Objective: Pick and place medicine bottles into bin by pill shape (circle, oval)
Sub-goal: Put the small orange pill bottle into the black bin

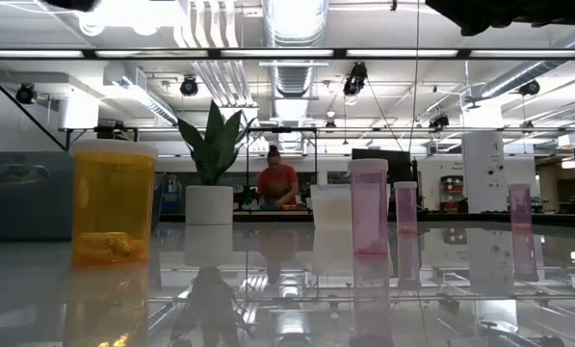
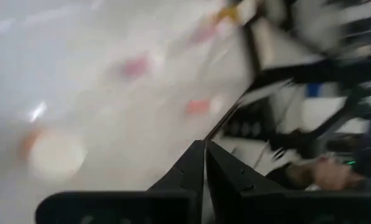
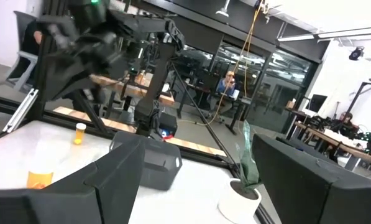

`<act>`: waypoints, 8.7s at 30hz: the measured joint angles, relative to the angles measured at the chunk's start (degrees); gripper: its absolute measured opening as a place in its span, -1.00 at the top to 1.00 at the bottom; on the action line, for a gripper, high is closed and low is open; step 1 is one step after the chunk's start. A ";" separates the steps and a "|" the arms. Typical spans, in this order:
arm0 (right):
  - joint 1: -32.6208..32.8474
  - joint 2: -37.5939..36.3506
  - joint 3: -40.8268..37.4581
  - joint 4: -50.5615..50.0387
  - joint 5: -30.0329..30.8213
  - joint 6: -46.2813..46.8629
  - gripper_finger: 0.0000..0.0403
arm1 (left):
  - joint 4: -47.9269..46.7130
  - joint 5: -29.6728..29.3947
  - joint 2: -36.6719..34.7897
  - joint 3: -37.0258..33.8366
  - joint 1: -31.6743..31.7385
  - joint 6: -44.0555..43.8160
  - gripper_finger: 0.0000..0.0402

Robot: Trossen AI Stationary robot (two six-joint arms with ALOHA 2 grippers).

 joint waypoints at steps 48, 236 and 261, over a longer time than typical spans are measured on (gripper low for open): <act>0.00 0.13 -0.01 -1.82 -0.25 5.67 -0.43 | -40.43 22.84 -4.83 -9.99 -16.42 -40.96 1.00; -0.02 0.15 -0.52 -3.13 -0.14 5.35 -0.43 | -50.99 8.92 12.54 0.39 42.54 50.42 0.55; -0.02 0.15 -0.52 -3.50 -0.14 4.99 -0.43 | -45.51 9.33 12.50 -3.03 42.55 49.13 0.55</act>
